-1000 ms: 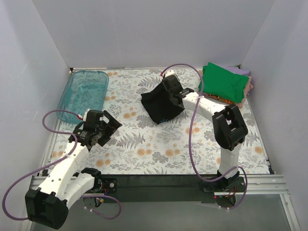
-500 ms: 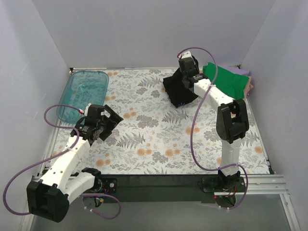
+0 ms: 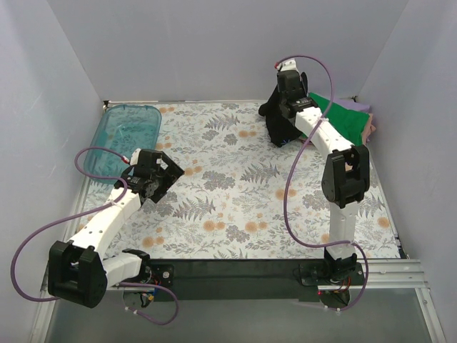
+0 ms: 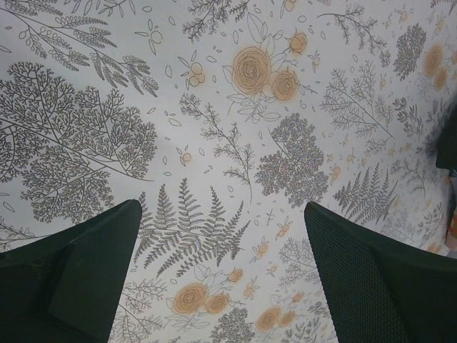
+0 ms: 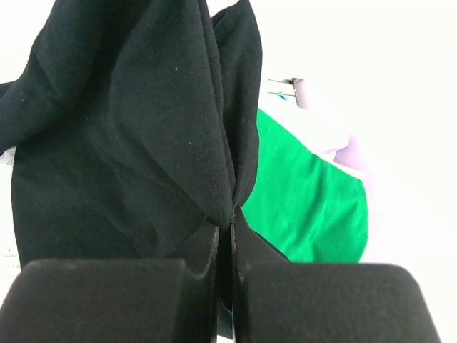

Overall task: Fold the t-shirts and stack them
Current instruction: Neatly place the folded tshirt to the corner

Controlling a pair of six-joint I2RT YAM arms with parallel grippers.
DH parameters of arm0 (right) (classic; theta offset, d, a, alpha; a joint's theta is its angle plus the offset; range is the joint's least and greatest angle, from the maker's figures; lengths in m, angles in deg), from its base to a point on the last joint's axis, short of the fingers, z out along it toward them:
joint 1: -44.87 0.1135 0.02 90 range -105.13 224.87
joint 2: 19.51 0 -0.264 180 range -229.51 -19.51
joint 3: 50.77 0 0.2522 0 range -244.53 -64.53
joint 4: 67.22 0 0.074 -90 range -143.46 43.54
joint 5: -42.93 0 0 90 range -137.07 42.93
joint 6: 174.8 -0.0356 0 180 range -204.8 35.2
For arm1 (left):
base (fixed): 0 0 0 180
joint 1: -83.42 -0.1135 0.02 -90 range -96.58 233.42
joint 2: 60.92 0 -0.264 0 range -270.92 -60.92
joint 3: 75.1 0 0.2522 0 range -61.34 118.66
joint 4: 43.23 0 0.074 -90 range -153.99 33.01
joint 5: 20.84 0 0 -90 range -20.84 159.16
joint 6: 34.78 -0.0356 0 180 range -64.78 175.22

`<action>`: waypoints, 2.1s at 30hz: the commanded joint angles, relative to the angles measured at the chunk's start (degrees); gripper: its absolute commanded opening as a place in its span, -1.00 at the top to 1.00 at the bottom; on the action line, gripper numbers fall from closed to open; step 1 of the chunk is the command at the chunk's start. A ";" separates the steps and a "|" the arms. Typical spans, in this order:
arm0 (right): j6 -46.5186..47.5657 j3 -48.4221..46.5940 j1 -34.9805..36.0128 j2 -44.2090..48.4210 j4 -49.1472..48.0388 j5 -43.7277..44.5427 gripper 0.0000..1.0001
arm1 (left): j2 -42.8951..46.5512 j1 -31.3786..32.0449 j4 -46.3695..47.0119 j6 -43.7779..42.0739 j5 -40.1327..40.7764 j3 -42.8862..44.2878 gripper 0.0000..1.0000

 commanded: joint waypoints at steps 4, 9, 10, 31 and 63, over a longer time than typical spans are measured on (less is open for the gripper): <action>0.09 -5.82 -1.44 1.19 -1.87 1.11 0.97 | 0.21 -0.23 1.03 -0.85 1.66 1.89 -0.97; -1.49 -9.08 -2.32 1.37 -1.08 0.59 0.97 | 0.57 -0.23 1.03 -0.76 1.30 1.54 -0.96; -2.02 -9.69 -2.67 1.37 -0.90 0.41 0.97 | 0.57 -0.23 1.03 -0.85 1.30 1.46 -0.96; -13.18 -9.18 -11.54 5.58 4.10 -9.34 0.97 | -0.84 -0.23 1.47 -0.85 0.95 1.28 -0.96; -29.01 8.58 -40.82 1.97 9.03 -50.31 -0.97 | -6.03 -0.23 1.64 -0.67 -1.07 3.21 -0.96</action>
